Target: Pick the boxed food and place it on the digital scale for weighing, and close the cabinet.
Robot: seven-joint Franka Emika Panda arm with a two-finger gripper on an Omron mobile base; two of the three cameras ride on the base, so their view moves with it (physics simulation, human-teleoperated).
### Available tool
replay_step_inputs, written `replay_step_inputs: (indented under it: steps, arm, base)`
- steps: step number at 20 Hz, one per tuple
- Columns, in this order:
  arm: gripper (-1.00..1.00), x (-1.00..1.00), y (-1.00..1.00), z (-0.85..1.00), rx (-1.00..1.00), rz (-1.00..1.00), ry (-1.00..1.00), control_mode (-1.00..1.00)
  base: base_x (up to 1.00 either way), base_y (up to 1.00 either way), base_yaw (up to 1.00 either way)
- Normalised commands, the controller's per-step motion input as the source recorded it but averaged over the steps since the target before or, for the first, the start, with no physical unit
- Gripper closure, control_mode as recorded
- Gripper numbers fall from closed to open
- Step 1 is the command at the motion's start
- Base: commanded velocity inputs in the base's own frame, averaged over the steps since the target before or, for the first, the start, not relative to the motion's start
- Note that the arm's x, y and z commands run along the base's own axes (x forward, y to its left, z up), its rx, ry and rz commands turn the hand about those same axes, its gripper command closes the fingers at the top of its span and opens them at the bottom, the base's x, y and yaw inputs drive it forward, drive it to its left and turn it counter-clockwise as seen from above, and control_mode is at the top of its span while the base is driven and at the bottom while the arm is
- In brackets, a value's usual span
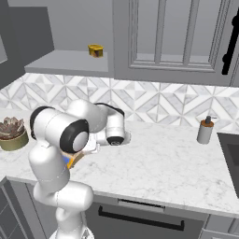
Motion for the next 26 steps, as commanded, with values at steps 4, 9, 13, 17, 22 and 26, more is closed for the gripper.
replay_step_inputs:
  steps: [4, 9, 13, 17, 22, 26]
  arm:
    - [-1.00, -0.18, -0.22, 0.05, 0.04, -0.01, -0.19, -1.00]
    - [-1.00, -0.67, -0.05, 0.47, 0.01, -0.04, -0.42, -1.00]
    - [-1.00, -0.90, 0.02, 0.91, -0.04, -0.09, -0.61, -1.00]
    - [-1.00, -1.00, 0.12, 1.00, -0.03, -0.11, -0.49, -1.00]
    - [-1.00, -1.00, 0.18, 0.99, 0.04, -0.11, -0.25, -1.00]
    - [-1.00, -1.00, 0.17, 0.83, 0.22, -0.02, -0.07, -1.00]
  base:
    - [0.00, 0.00, 0.00]
    - [0.00, 0.00, 0.00]
    - [0.00, 0.00, 0.00]
    - [0.00, 0.00, 0.00]
    - [0.00, 0.00, 0.00]
    - [0.00, 0.00, 0.00]
